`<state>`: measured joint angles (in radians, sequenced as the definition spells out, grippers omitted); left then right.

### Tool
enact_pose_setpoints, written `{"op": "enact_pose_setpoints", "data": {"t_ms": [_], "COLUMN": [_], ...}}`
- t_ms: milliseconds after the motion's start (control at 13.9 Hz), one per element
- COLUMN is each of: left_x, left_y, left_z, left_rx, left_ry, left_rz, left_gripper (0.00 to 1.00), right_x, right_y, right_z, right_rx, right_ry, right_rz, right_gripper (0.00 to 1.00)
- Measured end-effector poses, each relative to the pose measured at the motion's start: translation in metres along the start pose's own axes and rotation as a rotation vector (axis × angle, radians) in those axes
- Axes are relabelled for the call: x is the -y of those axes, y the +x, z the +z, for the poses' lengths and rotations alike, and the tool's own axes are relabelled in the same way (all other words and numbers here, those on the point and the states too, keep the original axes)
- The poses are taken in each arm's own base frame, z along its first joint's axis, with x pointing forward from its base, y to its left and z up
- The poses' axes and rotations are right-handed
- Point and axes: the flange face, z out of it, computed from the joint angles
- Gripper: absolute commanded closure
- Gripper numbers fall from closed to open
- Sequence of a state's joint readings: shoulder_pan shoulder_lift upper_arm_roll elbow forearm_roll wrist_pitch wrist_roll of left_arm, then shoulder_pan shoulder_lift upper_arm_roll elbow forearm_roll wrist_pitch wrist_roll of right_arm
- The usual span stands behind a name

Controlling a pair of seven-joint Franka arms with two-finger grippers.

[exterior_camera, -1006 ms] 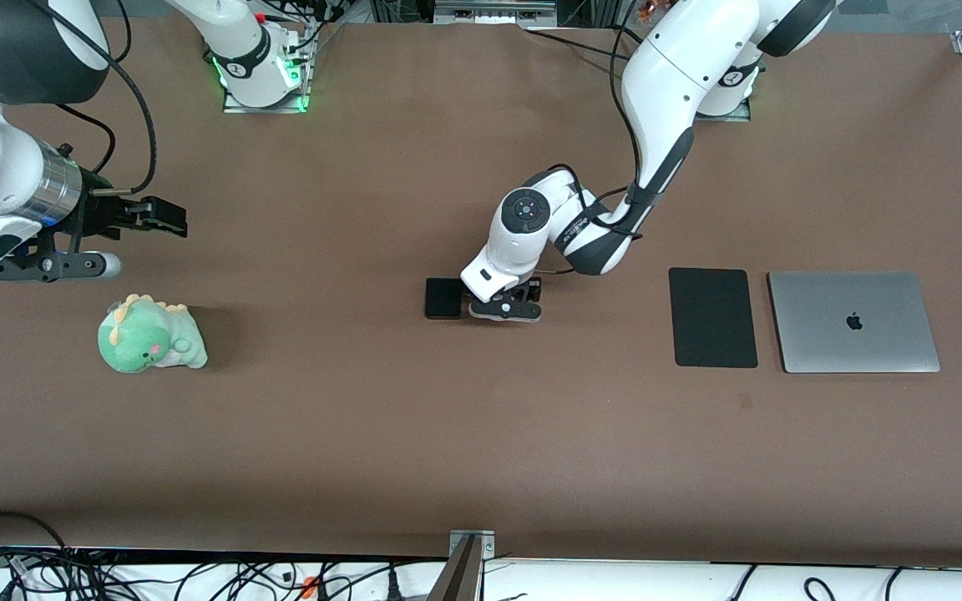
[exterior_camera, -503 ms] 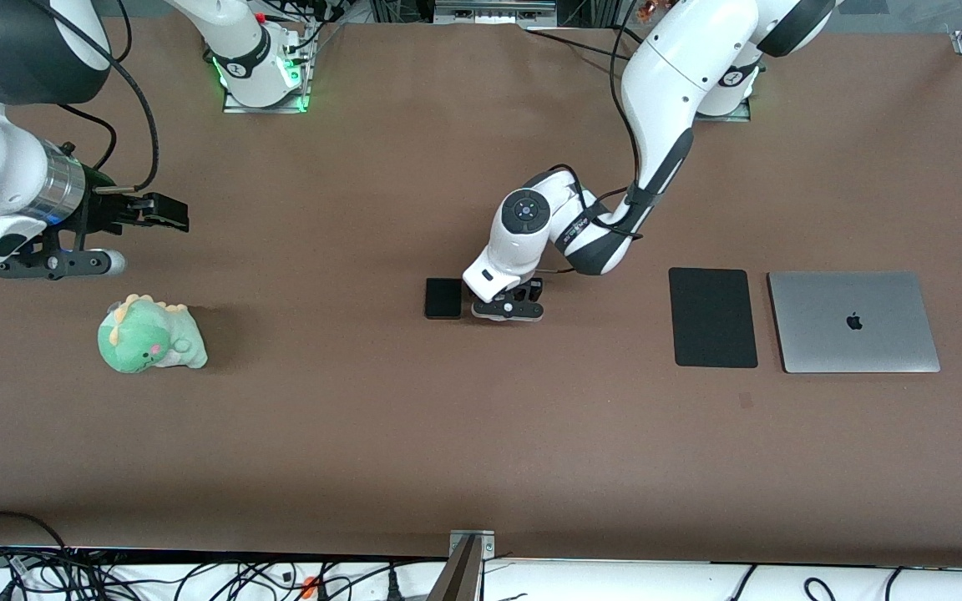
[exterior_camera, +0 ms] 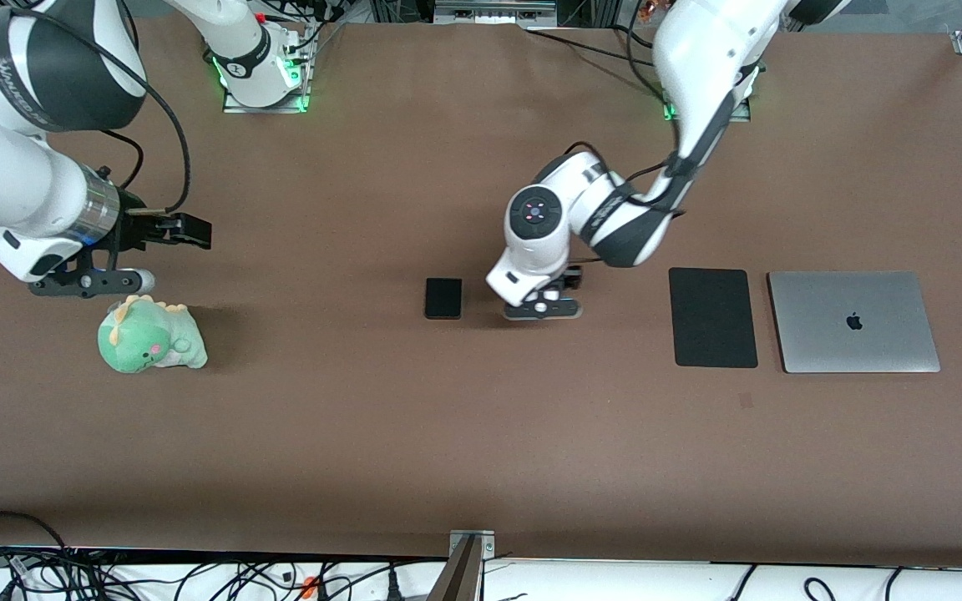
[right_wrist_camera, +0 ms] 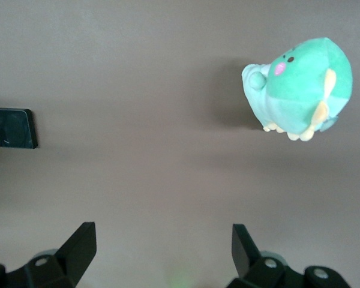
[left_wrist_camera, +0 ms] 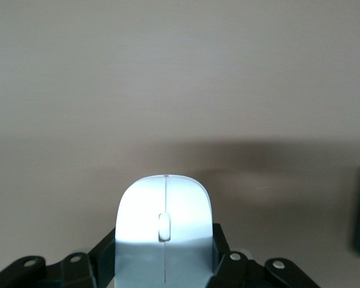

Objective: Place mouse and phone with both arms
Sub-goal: 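Carry the mouse to the pad while the right gripper reaches the phone, then lower the mouse onto the pad while the right gripper grasps the phone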

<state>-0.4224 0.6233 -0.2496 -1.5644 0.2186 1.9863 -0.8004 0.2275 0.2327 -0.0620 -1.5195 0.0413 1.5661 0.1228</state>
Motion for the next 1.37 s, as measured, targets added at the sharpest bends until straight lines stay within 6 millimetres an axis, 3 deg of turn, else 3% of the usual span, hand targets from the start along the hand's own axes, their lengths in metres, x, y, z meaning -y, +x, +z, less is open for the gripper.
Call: {"op": "enact_pose_setpoints", "data": {"t_ms": [144,216,359,503,575,862,1006,1150,1365], "left_x": [0.07,0.11,0.192,0.255,0.272,0.275,0.3,0.323,0.321], "left_y": [0.03,0.05,0.085,0.105,0.109,0.106,0.108,0.11,0.105], "left_z": [-0.027,-0.028,-0.009,0.017,0.029,0.09,0.115,0.125,0.132], "left_rx": [0.039,0.058,0.105,0.15,0.172,0.202,0.174,0.153,0.157], "left_ry": [0.038,0.039,0.025,0.004,-0.012,-0.117,-0.153,-0.171,-0.177], "left_rz": [-0.043,-0.047,-0.01,0.033,0.04,0.086,0.146,0.16,0.169], "left_gripper": [0.82,0.84,0.83,0.84,0.85,0.84,0.82,0.79,0.78], "right_x": [0.015,0.026,0.06,0.103,0.126,0.202,0.235,0.261,0.295], "right_y": [0.006,0.009,0.016,0.023,0.027,0.04,0.045,0.048,0.039], "right_z": [0.008,0.014,0.031,0.054,0.068,0.128,0.16,0.19,0.227], "right_rx": [-0.015,-0.022,-0.039,-0.061,-0.076,-0.15,-0.177,-0.202,-0.23], "right_ry": [-0.003,-0.004,-0.006,0.0,0.003,0.032,0.084,0.115,0.127], "right_rz": [0.013,0.035,0.103,0.168,0.195,0.218,0.21,0.227,0.204], "right_gripper": [0.0,0.0,0.0,0.0,0.0,0.0,0.0,0.0,0.0]}}
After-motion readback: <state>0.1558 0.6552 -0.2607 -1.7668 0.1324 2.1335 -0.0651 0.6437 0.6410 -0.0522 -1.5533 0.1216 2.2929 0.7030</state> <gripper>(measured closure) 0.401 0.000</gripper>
